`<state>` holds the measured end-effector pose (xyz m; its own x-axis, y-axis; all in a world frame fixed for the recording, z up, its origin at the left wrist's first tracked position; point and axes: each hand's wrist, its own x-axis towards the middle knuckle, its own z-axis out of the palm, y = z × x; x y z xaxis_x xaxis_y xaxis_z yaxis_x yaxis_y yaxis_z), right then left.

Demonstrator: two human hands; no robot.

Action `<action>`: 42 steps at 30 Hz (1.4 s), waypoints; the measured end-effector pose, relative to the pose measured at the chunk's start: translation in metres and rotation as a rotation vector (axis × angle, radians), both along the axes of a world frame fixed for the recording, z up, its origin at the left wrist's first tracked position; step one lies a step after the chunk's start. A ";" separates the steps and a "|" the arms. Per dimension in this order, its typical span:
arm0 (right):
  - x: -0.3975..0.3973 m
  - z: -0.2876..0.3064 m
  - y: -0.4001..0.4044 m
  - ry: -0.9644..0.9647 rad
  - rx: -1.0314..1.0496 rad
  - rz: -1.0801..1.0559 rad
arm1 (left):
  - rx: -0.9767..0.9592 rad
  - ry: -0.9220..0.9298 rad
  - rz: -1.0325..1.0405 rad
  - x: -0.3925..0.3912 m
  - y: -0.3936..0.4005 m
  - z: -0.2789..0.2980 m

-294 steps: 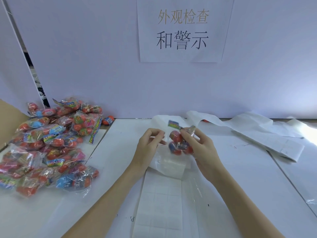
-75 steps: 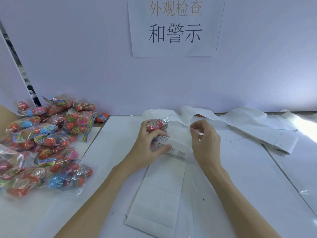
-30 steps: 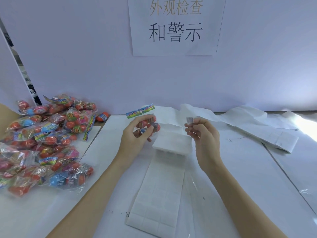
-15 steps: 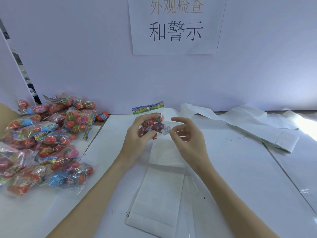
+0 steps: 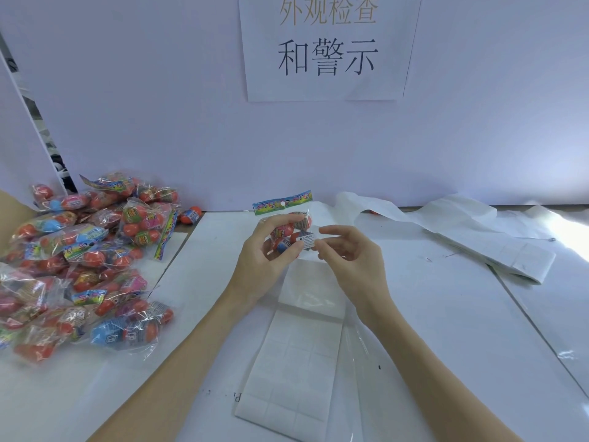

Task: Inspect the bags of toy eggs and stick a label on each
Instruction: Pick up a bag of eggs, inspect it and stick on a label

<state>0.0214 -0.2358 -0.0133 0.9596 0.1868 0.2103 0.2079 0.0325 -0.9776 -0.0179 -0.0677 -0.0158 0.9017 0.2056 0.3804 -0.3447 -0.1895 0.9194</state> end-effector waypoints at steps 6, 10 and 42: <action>0.002 -0.003 0.001 -0.048 -0.084 -0.051 | 0.014 0.008 0.019 0.001 -0.001 -0.002; 0.003 -0.004 0.003 -0.091 -0.144 -0.125 | 0.011 -0.002 0.024 0.001 -0.001 -0.001; 0.004 0.008 -0.006 0.319 0.151 0.277 | -0.083 -0.029 -0.095 -0.002 -0.003 0.005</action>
